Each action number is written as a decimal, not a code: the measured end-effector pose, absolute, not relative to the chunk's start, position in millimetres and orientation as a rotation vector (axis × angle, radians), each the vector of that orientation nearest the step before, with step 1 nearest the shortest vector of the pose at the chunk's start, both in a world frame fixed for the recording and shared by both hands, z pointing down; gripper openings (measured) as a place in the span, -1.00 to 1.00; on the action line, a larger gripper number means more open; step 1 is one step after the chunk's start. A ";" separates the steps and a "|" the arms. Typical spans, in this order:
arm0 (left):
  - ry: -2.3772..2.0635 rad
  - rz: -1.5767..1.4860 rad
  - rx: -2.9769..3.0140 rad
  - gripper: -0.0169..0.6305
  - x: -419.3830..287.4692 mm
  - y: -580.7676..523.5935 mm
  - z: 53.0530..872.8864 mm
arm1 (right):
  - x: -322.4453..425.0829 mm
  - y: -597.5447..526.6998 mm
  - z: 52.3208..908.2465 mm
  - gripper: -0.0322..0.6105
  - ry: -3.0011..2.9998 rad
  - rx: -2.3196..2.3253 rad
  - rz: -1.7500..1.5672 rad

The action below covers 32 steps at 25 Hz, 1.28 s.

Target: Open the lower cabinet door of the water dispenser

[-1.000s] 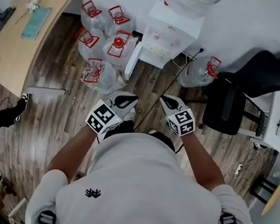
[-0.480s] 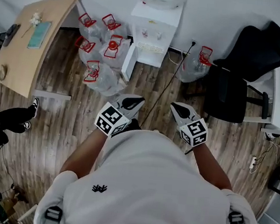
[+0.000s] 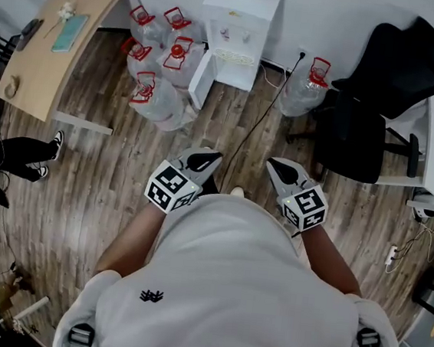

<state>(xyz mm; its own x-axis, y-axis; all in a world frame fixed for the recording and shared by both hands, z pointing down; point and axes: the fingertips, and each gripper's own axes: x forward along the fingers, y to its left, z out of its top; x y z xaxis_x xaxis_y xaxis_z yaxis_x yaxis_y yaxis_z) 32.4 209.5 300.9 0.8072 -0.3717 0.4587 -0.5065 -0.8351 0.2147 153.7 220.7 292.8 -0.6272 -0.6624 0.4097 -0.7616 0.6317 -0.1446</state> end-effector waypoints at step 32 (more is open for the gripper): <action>-0.698 0.582 2.647 -0.77 59.1 251.7 288.7 | 166.0 258.9 287.4 -0.89 -2.592 1.094 0.433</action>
